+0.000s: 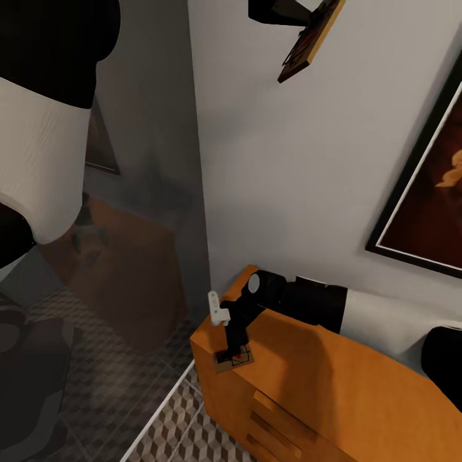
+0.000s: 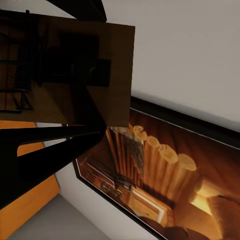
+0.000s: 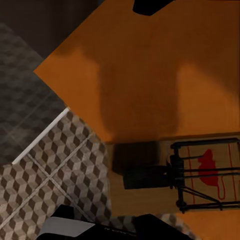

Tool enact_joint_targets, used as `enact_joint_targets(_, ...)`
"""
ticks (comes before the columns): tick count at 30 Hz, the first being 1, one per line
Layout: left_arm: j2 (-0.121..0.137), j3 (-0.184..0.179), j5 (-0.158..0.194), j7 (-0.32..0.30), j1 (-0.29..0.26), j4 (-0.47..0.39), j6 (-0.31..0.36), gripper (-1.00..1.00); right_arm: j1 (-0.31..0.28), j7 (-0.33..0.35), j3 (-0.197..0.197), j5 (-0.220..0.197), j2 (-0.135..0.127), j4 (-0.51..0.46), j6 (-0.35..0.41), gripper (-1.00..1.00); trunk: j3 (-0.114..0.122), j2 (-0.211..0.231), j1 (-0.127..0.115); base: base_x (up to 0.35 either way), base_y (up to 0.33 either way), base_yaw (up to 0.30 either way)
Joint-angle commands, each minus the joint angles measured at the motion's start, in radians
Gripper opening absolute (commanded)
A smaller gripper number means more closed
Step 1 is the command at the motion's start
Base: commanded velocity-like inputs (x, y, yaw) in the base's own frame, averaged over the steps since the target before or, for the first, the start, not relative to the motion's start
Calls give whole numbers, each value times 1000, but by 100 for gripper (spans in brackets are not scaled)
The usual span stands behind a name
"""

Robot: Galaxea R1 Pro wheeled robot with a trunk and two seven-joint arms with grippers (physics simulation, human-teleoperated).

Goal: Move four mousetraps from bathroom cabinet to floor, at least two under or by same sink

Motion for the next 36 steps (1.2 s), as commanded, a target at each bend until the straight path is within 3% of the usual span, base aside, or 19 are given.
enact_joint_targets(1, 0, 0, 8, 6, -1, 0, 2, -100, -1, -3, 2, -8, 1, -1, 7, 100, -1, -1, 0, 0, 0, 0)
enact_joint_targets(14, 0, 2, 9, 6, -1, -3, 2, -100, 83, -11, 0, -6, 21, 9, 8, 100, -1, -1, 0, 0, 0, 0)
enact_joint_targets(21, 1, 2, 9, 6, -1, -9, 3, -100, 98, -12, 0, -6, 35, 9, 9, 100, -1, -1, 0, 0, 0, 0)
enact_joint_targets(36, 1, 3, 9, 6, -1, -27, 2, -100, 107, -10, 1, -6, 36, 8, 10, 100, -1, -1, 0, 0, 0, 0)
